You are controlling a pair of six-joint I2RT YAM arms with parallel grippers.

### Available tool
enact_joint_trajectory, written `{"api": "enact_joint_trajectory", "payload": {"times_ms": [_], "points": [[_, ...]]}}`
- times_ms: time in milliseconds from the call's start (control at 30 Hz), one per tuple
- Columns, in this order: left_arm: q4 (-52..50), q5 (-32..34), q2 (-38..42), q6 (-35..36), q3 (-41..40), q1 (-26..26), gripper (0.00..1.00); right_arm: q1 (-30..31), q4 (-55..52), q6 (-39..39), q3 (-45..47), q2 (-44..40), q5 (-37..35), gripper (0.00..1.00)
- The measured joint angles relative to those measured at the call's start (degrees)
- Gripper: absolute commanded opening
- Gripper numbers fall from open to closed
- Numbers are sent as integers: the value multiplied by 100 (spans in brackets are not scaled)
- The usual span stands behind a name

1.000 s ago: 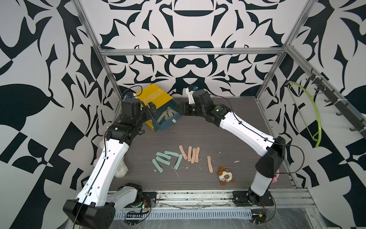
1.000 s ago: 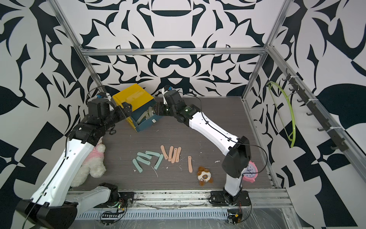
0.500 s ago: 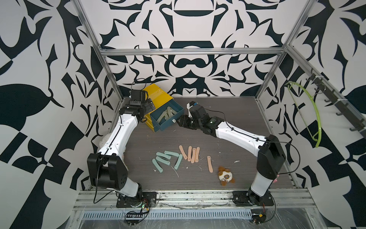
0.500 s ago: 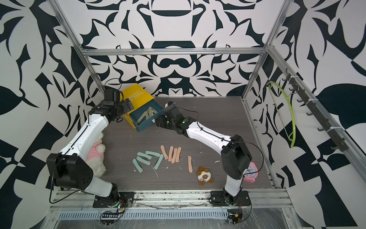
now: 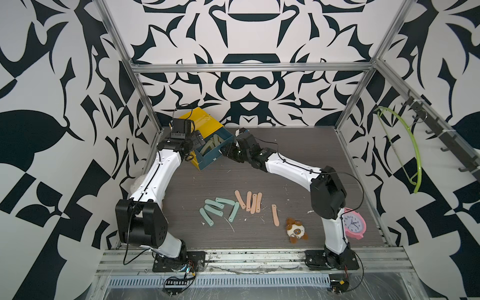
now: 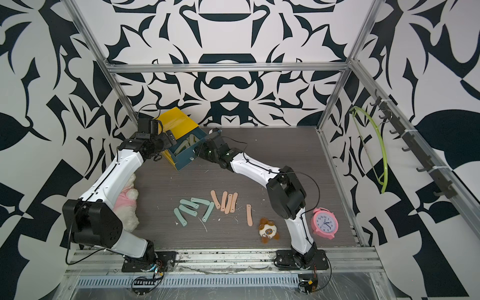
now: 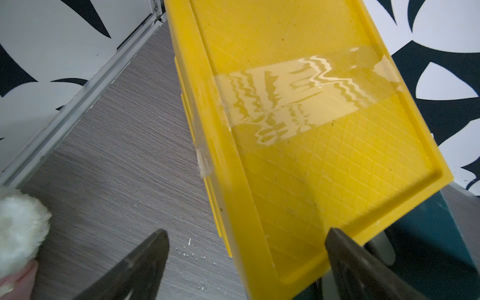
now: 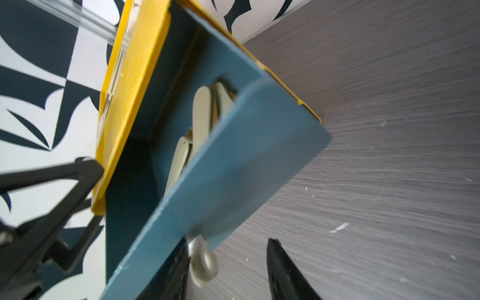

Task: Place the fruit knives into the drawer by color
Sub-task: Close the drawer in the storage box.

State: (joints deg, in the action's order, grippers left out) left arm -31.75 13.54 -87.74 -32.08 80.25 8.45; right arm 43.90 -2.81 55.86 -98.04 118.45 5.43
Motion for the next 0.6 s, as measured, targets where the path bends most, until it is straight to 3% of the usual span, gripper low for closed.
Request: {"api": "enact_joint_trajectory", "payload": {"times_ms": [600], "points": [[417, -321, 157, -221, -361, -57, 99, -83, 557, 625, -1499, 1329, 114, 53]]}}
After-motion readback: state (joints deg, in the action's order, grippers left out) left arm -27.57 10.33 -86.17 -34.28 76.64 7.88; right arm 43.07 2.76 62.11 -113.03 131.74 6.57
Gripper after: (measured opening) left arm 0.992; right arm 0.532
